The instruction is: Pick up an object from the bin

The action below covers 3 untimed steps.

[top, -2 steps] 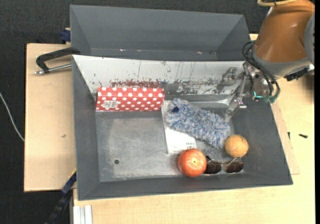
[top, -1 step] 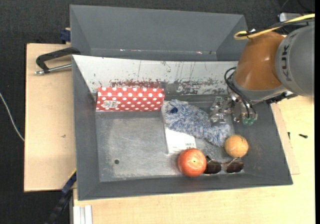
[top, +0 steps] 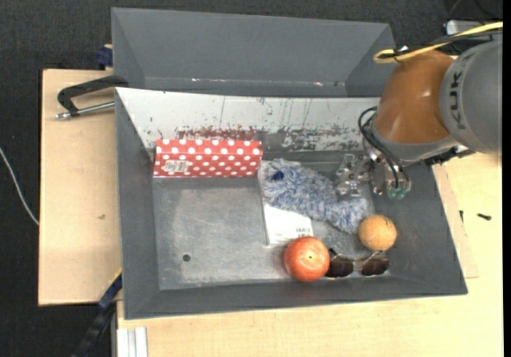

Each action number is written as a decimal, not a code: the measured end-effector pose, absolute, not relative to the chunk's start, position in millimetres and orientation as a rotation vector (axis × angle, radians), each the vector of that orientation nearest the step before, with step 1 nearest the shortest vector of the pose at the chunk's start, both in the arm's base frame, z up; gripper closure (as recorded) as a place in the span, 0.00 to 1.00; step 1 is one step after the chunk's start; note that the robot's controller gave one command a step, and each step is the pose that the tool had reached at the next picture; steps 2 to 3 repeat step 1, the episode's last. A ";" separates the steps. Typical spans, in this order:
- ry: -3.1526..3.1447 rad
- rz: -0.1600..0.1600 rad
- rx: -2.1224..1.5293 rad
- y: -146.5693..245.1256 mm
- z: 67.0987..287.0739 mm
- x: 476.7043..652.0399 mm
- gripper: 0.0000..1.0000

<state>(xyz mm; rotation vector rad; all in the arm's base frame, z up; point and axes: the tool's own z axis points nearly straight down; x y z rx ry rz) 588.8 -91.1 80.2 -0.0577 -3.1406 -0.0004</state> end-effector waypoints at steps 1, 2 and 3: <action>-3.145 0.003 -0.242 -136.7 246.5 586.0 1.00; -3.145 0.003 -0.242 -136.7 246.5 586.0 1.00; -3.145 0.003 -0.242 -136.7 246.5 586.0 1.00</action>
Offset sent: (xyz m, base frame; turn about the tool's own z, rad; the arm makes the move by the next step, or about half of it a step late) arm 0.0000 0.0000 0.0000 0.0000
